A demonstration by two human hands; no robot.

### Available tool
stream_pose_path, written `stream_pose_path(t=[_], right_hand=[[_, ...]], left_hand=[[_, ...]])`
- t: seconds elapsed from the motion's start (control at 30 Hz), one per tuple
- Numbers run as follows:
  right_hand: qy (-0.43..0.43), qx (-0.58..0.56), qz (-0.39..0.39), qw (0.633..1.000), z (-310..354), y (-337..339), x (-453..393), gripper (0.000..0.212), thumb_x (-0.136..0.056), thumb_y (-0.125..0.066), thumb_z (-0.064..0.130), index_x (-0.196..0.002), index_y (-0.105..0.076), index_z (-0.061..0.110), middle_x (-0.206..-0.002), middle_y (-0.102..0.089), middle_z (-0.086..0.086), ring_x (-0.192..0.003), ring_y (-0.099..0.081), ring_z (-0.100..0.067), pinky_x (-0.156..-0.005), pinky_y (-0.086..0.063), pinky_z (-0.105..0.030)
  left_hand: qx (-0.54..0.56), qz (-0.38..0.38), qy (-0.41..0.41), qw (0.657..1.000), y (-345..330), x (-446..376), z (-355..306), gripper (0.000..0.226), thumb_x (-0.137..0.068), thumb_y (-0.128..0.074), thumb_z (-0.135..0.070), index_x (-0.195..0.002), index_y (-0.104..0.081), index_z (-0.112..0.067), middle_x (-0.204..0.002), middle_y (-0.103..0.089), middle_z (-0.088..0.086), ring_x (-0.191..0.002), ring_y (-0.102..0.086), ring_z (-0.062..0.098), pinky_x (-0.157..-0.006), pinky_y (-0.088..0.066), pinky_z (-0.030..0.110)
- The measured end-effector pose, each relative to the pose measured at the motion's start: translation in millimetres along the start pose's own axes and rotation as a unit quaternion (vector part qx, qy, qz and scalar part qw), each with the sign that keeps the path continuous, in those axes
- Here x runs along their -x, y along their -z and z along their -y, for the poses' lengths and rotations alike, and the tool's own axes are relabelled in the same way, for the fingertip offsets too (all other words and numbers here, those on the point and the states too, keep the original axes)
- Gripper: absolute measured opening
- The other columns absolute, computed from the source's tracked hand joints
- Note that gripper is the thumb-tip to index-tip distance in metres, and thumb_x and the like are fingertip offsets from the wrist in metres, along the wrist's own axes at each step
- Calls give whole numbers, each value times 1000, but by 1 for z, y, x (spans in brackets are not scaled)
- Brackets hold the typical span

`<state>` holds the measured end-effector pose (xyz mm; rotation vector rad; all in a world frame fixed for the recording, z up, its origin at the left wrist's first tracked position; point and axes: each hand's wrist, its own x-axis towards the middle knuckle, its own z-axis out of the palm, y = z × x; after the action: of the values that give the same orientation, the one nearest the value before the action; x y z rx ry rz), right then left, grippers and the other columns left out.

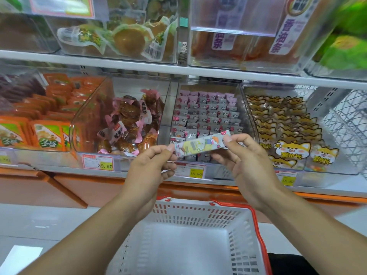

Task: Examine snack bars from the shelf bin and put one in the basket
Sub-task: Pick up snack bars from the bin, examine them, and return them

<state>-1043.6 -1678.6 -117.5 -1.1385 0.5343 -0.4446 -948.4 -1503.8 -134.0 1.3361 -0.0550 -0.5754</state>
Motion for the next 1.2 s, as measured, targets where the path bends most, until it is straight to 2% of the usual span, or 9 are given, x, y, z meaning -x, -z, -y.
stream_pose_path(t=[0.13,0.3,0.4,0.53,0.6,0.73,0.87,1.03,1.2], right_hand=[[-12,-30,-11,999,3,2,-1,18,-98,-61,14,-82,-54,12,-95,-78,-13,-93,-76,-24,-75,-60,-26],[-20,-60,-13,998,4,3,1,18,-99,-60,9,-82,-55,9,-90,-78,-9,-91,-76,-19,-75,-61,-27],[-26,-39,13,999,4,4,0,11,-97,-60,3,-88,-57,8,-96,-72,-13,-87,-75,-21,-76,-61,-30],[-9,30,109,994,5,3,3,33,-98,-54,-4,-118,-67,18,-121,-71,-5,-107,-72,-21,-78,-60,-31],[-7,49,141,989,5,-1,7,36,-99,-51,-4,-112,-75,19,-123,-71,-4,-109,-70,-21,-78,-58,-28],[-73,-21,151,986,11,-3,9,44,-98,-42,-5,-101,-82,14,-115,-75,-13,-93,-75,-25,-70,-58,-21],[-153,-104,192,964,21,0,8,31,-94,-54,16,-113,-76,6,-123,-70,-21,-85,-73,-23,-68,-59,-20],[-123,-87,182,972,19,5,3,42,-82,-66,11,-124,-69,8,-117,-73,-19,-88,-73,-16,-73,-58,-17],[-99,-30,74,992,13,5,0,66,-77,-77,26,-136,-57,3,-126,-68,-21,-85,-76,-20,-66,-58,-18]], left_hand=[[-3,-8,-4,1000,-1,-1,5,13,-91,-69,-29,-82,-70,-20,-71,-65,-3,-58,-59,7,-57,-53,20],[-7,24,-18,1000,-1,2,3,37,-71,-73,-52,-92,-74,-22,-87,-74,-1,-76,-72,16,-72,-59,27],[-7,36,-14,999,-4,2,4,48,-69,-77,-41,-109,-70,-15,-97,-78,5,-84,-75,19,-73,-60,26],[1,35,-5,999,-4,2,2,17,-83,-73,-27,-92,-74,-13,-87,-76,9,-74,-72,15,-69,-60,23],[-3,33,-11,999,-4,1,3,7,-89,-70,-20,-92,-74,-15,-89,-76,8,-75,-71,16,-69,-60,23],[-10,19,-68,997,0,1,2,38,-89,-72,-17,-123,-60,-29,-108,-75,1,-92,-73,15,-78,-59,33],[-41,85,-134,986,5,2,-3,53,-88,-74,-23,-133,-58,-46,-132,-65,-4,-113,-69,17,-88,-59,34],[-47,33,-107,993,4,4,-5,39,-72,-80,-43,-110,-76,-33,-105,-76,2,-82,-73,17,-73,-57,22],[-51,13,-74,996,4,4,-1,44,-64,-77,-61,-96,-80,-31,-78,-76,4,-72,-69,11,-72,-56,22]])
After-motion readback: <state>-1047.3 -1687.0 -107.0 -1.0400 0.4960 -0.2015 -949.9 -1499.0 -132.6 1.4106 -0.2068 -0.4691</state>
